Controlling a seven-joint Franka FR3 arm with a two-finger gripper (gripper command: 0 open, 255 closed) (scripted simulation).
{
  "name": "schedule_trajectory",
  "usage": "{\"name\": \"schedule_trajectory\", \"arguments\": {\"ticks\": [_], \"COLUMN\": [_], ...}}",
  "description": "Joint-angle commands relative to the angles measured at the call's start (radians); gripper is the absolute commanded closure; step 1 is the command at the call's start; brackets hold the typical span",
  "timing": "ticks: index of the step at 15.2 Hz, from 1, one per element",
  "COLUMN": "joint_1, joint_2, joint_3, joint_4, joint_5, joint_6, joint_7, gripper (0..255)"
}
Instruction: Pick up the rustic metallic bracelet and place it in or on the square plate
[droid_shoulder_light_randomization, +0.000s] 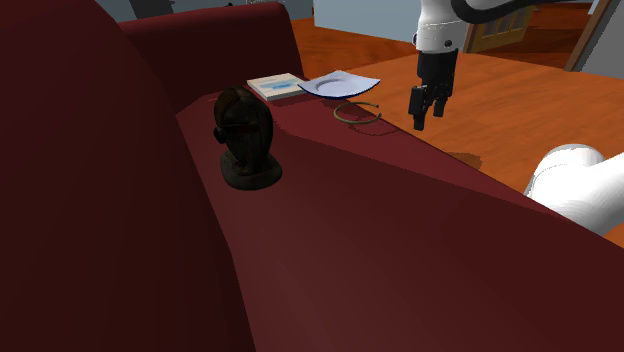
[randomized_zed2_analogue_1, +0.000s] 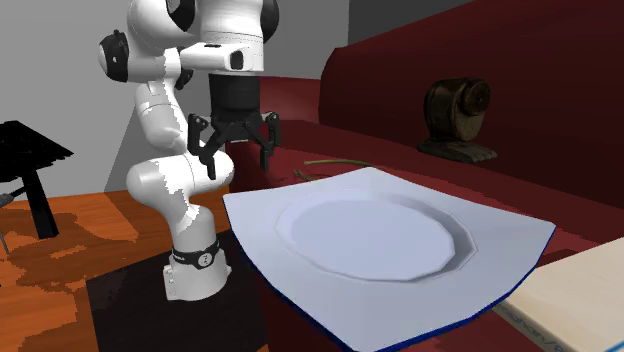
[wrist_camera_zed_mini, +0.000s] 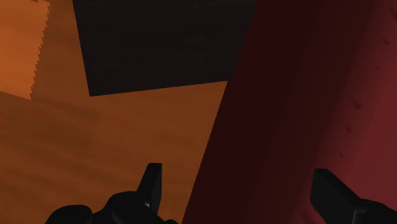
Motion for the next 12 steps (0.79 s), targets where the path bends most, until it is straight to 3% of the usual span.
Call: {"name": "schedule_trajectory", "arguments": {"ticks": [1, 12], "joint_1": [0.0, 0.038], "joint_2": [0.0, 0.371], "joint_3": [0.0, -0.052], "joint_4": [0.0, 0.403], "joint_5": [0.0, 0.095], "joint_6": [0.0, 0.041], "joint_7": [0.0, -0.075], "gripper": [0, 0]}}
